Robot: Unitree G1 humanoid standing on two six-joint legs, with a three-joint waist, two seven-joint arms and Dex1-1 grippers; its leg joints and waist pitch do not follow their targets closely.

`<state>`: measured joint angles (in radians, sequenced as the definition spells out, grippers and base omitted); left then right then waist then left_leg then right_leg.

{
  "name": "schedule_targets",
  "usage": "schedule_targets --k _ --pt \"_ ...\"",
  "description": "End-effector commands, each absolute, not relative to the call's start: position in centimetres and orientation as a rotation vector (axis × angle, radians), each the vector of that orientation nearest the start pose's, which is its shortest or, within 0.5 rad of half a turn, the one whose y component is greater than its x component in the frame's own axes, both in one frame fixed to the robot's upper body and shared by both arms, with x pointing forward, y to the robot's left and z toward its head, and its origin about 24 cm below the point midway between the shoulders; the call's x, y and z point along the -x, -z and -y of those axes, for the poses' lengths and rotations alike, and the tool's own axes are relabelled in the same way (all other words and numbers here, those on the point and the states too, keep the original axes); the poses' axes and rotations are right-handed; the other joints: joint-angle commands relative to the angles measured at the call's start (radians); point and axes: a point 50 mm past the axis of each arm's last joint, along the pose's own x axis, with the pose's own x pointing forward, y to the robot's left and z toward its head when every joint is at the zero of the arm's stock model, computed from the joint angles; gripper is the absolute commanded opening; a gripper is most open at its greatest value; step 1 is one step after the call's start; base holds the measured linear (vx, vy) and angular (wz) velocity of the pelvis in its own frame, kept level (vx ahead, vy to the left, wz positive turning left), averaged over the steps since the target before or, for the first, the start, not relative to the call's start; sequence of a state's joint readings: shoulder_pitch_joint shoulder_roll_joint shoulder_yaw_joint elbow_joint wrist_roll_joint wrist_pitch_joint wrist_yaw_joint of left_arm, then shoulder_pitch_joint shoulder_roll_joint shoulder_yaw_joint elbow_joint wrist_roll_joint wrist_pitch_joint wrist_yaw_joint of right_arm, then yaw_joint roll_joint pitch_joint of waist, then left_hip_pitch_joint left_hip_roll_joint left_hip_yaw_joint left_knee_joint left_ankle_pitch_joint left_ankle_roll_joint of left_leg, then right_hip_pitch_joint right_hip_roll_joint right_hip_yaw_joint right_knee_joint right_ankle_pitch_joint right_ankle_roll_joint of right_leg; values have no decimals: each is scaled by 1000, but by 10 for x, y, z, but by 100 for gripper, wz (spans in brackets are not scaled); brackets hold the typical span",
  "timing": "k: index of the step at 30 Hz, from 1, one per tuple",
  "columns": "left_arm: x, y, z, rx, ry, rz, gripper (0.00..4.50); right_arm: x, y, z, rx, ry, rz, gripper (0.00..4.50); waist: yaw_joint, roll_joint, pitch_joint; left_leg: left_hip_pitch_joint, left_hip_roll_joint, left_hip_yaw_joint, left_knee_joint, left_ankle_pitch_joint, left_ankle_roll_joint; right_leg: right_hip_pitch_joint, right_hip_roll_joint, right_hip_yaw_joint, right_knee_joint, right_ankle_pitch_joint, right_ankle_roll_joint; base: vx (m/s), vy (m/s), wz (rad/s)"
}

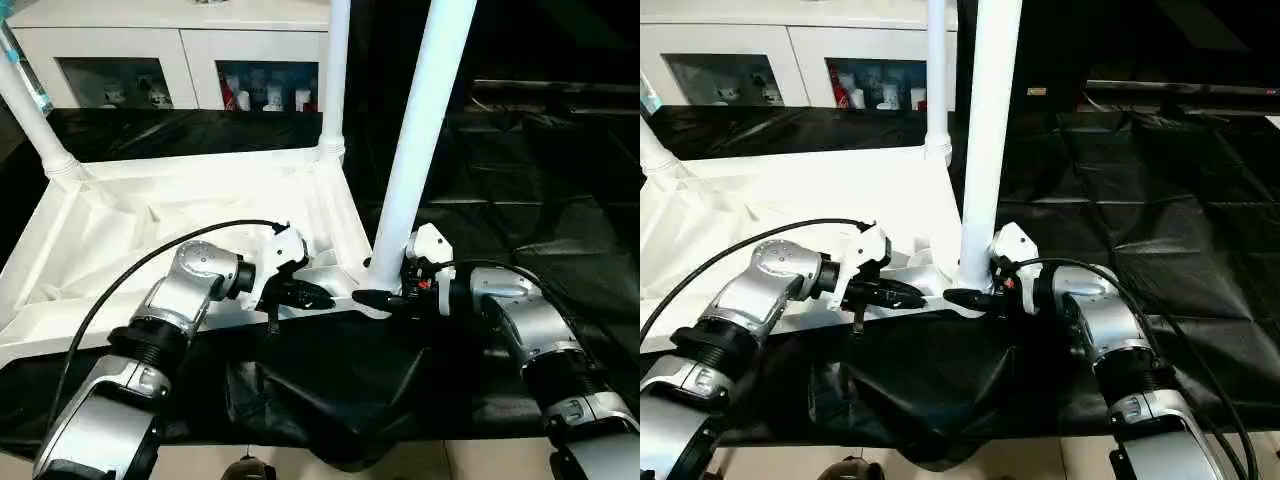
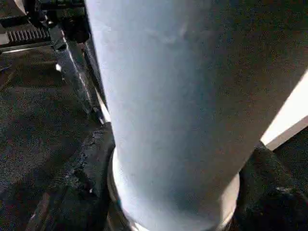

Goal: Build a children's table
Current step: Rotate leg to tighten

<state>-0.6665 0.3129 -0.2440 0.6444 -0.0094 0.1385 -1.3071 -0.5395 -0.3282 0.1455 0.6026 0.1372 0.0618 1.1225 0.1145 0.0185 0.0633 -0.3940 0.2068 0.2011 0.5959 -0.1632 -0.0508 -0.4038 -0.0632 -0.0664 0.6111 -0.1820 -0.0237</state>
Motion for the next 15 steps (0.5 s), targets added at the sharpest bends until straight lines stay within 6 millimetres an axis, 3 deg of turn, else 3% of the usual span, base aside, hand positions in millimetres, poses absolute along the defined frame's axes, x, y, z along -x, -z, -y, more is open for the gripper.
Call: schedule_targets --k 1,4,6,9,11,15 --pt "-328 -85 -107 -285 1458 -314 0 -316 -53 137 108 -1182 -266 277 -3 -3 -78 30 36 -18 -63 -188 48 45 -82 46 -71 -193 -214 0 0 0" --pt "-333 -83 -105 -280 1391 -315 0 -322 -46 135 96 -1074 -272 275 -10 -5 -77 32 33 -20 -66 -201 31 44 -82 45 -74 -222 -208 0 0 0" --pt "-341 -81 -101 -287 1290 -321 0 -332 -37 129 77 -893 -290 275 -17 -5 -77 31 32 -20 -66 -199 24 43 -82 46 -74 -224 -206 0 0 0" --pt "-353 -79 -91 -286 1128 -334 0 -349 -30 120 -1 -591 -312 274 -36 -2 -79 30 29 -25 -68 -197 -11 45 -85 45 -72 -231 -209 0 0 0" --pt "-357 -78 -87 -281 1068 -337 0 -353 -28 116 -28 -507 -323 274 -42 -2 -78 32 27 -24 -67 -204 -11 45 -84 45 -76 -234 -206 0 0 0" --pt "-367 -81 -66 -256 926 -324 0 -358 -28 89 -62 -406 -343 274 -47 -2 -84 26 24 -21 -62 -148 23 51 -81 47 -66 -108 -228 0 0 0"
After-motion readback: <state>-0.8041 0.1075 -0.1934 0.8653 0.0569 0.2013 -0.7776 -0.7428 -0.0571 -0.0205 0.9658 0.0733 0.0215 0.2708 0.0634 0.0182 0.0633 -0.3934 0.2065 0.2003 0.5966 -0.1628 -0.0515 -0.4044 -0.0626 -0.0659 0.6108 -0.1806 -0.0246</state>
